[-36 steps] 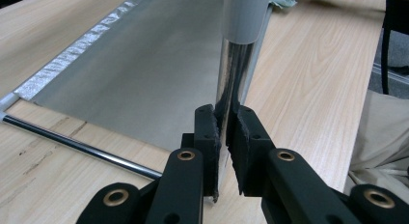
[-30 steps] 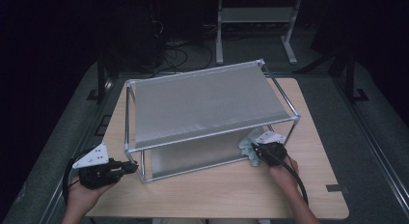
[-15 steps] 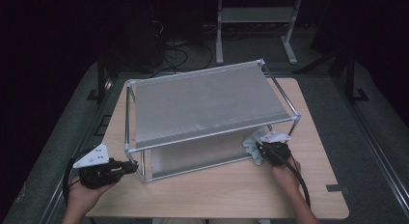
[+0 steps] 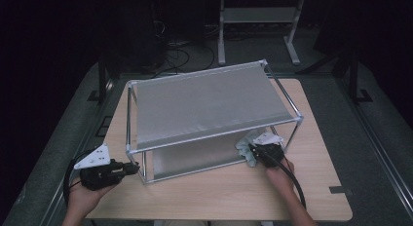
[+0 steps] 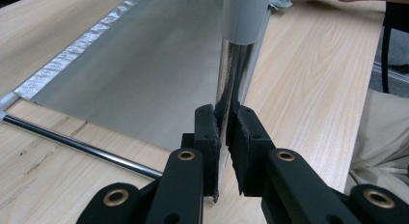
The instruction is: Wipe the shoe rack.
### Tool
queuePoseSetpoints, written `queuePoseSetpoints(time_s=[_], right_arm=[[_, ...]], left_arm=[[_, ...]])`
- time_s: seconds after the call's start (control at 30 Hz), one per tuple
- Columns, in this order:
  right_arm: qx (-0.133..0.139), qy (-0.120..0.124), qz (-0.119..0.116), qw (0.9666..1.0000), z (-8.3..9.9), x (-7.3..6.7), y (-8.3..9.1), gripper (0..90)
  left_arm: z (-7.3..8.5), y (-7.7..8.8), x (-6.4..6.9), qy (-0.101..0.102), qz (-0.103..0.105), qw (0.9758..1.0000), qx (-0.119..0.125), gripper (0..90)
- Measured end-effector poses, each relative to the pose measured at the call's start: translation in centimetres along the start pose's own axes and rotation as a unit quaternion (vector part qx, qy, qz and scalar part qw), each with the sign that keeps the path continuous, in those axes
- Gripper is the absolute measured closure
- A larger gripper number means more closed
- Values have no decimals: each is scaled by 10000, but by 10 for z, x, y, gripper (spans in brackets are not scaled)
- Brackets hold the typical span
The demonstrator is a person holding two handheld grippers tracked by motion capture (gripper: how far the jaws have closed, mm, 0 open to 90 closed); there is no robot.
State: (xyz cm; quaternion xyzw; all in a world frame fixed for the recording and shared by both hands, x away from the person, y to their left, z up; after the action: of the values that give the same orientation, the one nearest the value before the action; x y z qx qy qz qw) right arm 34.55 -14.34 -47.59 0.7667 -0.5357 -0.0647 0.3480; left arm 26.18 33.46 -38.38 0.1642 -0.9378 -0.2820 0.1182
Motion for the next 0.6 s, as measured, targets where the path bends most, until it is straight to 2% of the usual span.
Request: queuePoseSetpoints(time_s=[0.17,0.23,0.3,0.33,0.4,0.43,0.47,0.5,0.53,0.6], right_arm=[[-133,-238,84,9996,-4,1,-5,813],[-97,-218,-60,9997,-9,-8,-7,813],[-55,-133,-224,9996,-15,-20,-9,812],[-50,-71,-368,9993,-19,-30,-10,812],[63,251,-396,9989,-23,-41,-12,812],[55,275,-392,9988,-24,-43,-12,812],[72,298,-425,9986,-24,-44,-12,812],[-1,184,-423,9989,-24,-43,-11,812],[195,374,-365,9984,-23,-38,-14,812],[84,224,-261,9994,-20,-32,-12,812]], left_arm=[[-1,-1,0,-17,13,10000,-7,814],[-1,-1,-1,-17,2,10000,-15,813],[-1,0,-1,-26,-5,10000,-29,814],[-1,0,-1,-27,-19,10000,-43,815],[0,2,-1,-10,-39,10000,-50,815],[1,4,-1,14,-46,10000,-45,815],[2,6,-1,13,-58,10000,-47,815],[3,7,0,10,-56,10000,-61,815],[4,9,0,6,-48,10000,-65,815],[6,12,1,32,-54,10000,-45,815]])
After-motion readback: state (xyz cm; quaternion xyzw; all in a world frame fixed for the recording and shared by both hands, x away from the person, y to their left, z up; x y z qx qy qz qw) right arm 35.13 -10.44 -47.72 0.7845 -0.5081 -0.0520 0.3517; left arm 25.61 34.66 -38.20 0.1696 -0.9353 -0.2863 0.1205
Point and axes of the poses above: each handheld gripper's, and its own axes: y roughly backward along the jaws, z roughly out of its underside, x roughly to its right, the point moved 1 cm from there along -y, roughly forward along the jaws, and after that the axes turned 11 degrees about z, right-handed, at the moved point
